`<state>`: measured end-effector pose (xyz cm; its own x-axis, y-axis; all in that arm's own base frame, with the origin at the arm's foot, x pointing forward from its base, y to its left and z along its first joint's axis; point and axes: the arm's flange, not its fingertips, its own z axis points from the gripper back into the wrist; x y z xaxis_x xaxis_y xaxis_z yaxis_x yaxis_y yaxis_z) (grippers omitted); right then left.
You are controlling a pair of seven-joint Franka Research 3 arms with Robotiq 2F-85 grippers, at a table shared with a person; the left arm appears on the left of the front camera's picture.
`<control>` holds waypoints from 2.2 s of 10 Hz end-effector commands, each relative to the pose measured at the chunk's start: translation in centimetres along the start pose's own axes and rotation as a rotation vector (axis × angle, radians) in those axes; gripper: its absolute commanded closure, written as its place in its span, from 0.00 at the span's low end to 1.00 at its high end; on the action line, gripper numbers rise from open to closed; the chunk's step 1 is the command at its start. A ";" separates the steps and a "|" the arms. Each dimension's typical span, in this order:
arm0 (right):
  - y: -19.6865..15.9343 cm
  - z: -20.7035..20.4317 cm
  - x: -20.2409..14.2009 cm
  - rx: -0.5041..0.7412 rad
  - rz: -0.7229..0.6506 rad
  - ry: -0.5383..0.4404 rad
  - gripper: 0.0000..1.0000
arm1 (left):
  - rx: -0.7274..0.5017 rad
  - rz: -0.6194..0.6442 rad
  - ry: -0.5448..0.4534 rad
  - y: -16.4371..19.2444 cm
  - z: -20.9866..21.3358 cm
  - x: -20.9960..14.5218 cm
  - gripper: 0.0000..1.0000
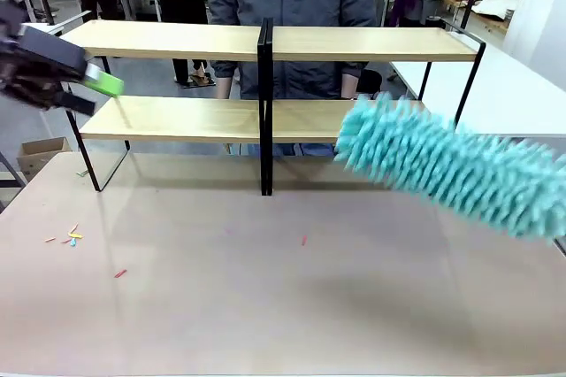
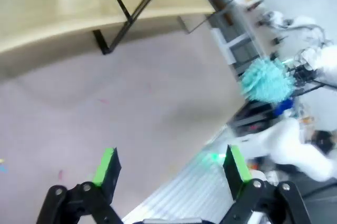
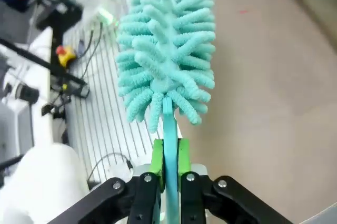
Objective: Clean the shelves.
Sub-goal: Place the Duster on the table.
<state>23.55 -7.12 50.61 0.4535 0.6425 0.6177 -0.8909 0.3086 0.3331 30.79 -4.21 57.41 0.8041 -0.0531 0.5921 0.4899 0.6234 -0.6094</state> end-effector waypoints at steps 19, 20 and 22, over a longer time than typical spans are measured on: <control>-13.9 1.6 -0.3 0.188 -0.584 -0.641 0.00 | -0.207 0.666 -0.118 23.8 -4.9 -8.1 0.00; -11.1 1.7 -1.7 0.420 -0.668 -0.741 0.00 | -0.207 0.666 -0.118 23.8 -4.9 -8.1 0.00; -5.6 0.0 -4.5 0.527 -0.806 -0.772 0.00 | -0.207 0.666 -0.118 23.8 -4.9 -8.1 0.00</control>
<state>29.17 -12.79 46.29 0.8246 0.1711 0.5392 -0.5639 0.1730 0.8075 37.91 7.56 35.44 0.9237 0.3682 0.1062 -0.0342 0.3550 -0.9342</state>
